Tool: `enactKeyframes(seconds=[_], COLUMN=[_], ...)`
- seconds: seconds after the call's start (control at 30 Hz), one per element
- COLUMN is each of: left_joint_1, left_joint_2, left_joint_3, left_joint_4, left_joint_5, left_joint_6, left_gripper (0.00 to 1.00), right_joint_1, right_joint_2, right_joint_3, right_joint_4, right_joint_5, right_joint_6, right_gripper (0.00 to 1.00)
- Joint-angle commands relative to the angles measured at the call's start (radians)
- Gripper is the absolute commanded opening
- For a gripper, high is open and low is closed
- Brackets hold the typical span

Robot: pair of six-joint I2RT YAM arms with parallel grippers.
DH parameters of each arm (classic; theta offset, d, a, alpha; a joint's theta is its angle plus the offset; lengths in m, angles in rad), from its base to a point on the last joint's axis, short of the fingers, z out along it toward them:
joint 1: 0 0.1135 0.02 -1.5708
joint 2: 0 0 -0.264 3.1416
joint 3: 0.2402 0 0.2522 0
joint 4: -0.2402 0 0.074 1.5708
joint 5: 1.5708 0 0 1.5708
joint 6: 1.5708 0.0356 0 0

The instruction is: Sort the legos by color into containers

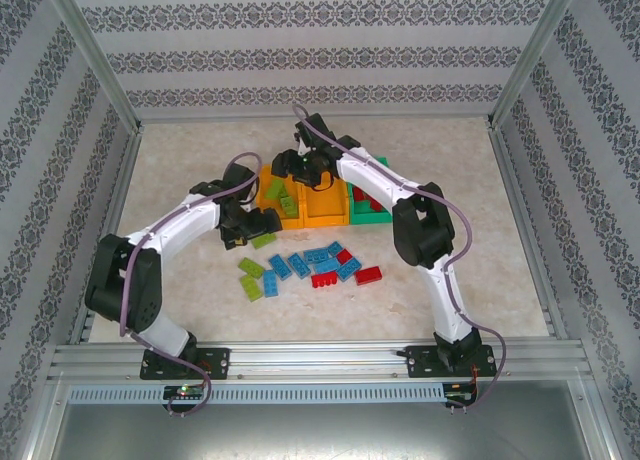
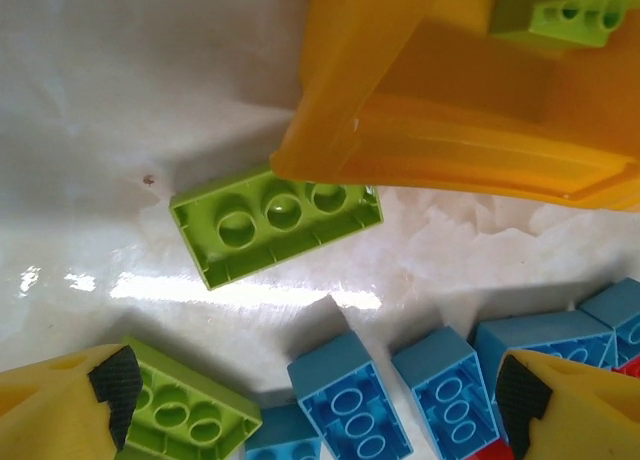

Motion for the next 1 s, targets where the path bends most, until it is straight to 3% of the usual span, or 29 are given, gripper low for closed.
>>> enactKeyframes(seconds=[0.0, 0.27, 0.5, 0.67, 0.97], left_joint_1=[-0.013, -0.022, -0.034, -0.037, -0.042], left_joint_2=[0.037, 0.096, 0.103, 0.086, 0.083], left_joint_3=[0.043, 0.079, 0.087, 0.086, 0.126], left_joint_4=[-0.022, -0.017, -0.033, -0.025, -0.038], left_joint_5=[0.01, 0.019, -0.008, -0.034, -0.071], left_joint_6=[-0.038, -0.055, -0.045, -0.034, -0.006], left_gripper=[0.94, 0.94, 0.94, 0.94, 0.94], right_joint_1=[-0.003, -0.017, -0.053, -0.037, 0.009], right_joint_2=[-0.039, -0.223, -0.471, -0.64, -0.9], right_joint_3=[0.002, -0.165, -0.454, -0.711, -1.091], right_joint_4=[-0.027, -0.024, -0.073, -0.113, -0.099], right_joint_5=[0.046, 0.147, 0.308, 0.347, 0.382], right_joint_6=[0.007, -0.055, -0.158, -0.291, -0.128], right_gripper=[0.72, 0.73, 0.73, 0.76, 0.78])
